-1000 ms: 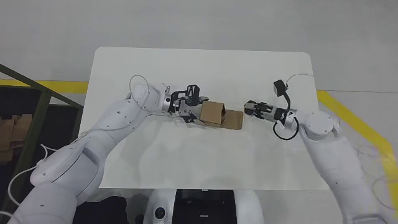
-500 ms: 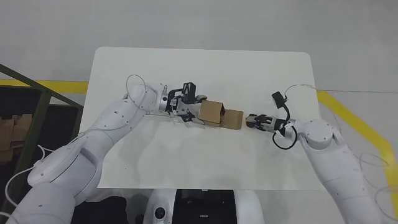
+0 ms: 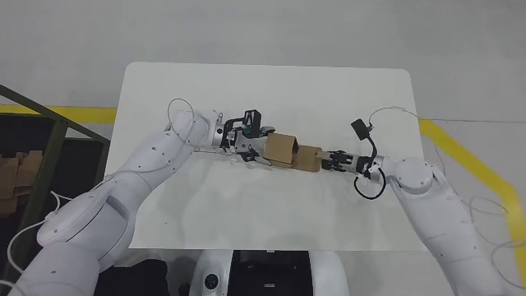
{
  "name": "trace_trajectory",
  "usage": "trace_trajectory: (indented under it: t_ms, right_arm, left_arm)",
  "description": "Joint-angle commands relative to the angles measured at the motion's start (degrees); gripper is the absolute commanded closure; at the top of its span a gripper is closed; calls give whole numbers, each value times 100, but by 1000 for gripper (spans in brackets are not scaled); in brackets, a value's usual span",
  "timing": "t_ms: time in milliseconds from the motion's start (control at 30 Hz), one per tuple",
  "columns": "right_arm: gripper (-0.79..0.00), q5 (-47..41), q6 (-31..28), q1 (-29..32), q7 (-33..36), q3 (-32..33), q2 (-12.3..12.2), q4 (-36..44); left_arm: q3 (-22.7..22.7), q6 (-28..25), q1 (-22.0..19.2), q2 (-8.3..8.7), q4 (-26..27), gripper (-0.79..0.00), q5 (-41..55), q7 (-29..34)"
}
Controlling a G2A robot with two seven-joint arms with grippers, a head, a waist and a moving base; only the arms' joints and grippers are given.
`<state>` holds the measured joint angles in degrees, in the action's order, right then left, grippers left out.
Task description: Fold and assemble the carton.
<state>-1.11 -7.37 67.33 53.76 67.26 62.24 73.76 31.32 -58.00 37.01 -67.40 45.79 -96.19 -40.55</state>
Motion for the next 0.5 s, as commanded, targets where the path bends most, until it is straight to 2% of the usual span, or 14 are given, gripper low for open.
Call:
trace_trajectory:
  t_ms: [0,200,467]
  right_arm:
    - [-299,28,10,-24,16,-48,6,-2]
    - [-299,-50,-53,-131,72,-180,38,-170]
    - [-292,-709,-471,-329,467,-289,102,-638]
  left_arm:
    - [2,0,1,2,6,-637,3,6]
    - [9,0,1,8,28,-637,-6,22]
    - [5,0,3,6,52,-637,1,70]
